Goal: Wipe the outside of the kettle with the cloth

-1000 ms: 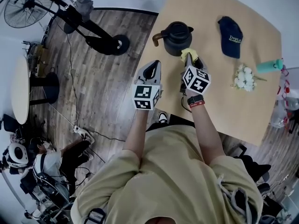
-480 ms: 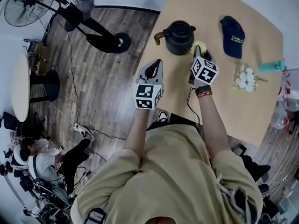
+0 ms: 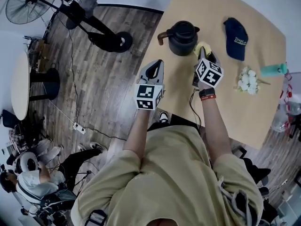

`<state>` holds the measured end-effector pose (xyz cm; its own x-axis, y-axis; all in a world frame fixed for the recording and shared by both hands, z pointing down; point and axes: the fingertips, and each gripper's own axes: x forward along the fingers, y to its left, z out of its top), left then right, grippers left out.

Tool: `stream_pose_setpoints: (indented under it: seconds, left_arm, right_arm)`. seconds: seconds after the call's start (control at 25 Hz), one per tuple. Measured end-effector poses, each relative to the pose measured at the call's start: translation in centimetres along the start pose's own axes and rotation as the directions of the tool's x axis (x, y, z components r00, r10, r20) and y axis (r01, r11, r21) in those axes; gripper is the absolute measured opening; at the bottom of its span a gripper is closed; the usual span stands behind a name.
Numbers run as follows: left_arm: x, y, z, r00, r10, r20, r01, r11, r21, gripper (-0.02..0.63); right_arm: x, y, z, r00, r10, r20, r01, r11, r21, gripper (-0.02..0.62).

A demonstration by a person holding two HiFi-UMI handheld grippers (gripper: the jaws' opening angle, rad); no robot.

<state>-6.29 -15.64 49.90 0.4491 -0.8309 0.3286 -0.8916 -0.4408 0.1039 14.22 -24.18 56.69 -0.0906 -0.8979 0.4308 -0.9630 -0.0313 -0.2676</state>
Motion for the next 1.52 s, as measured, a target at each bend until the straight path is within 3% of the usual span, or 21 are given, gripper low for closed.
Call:
stream_pose_setpoints:
  seconds: [0.44,0.84,1.28,1.52]
  left_arm:
    - [-0.4,0.8,0.1,1.0,0.015,0.008,-0.015,1.0,-0.01,0.023]
    - [-1.2,2.0,0.2,0.999,0.039,0.038,-0.039,0.999,-0.007,0.023]
    - [-2.1,3.4,0.3,0.996,0.067,0.053,-0.067,0.998,-0.002,0.023]
    - [-3.0,4.1,-0.1,0.996,0.076,0.046,-0.076,0.997,-0.008,0.023]
  right_arm:
    - [-4.7,4.9,-4.0,0.994,0.095,-0.047,-0.09,0.99,0.106,0.13]
    - [-2.4,11.1,-7.7,0.97,0.211,-0.122,-0.186,0.964,0.19,0.13]
    - [1.5,15.2,-9.4,0.957,0.253,-0.142,-0.199,0.928,0.314,0.132]
    - [2.7,15.1,-9.8,0.967,0.205,-0.149,-0.135,0.914,0.381,0.132]
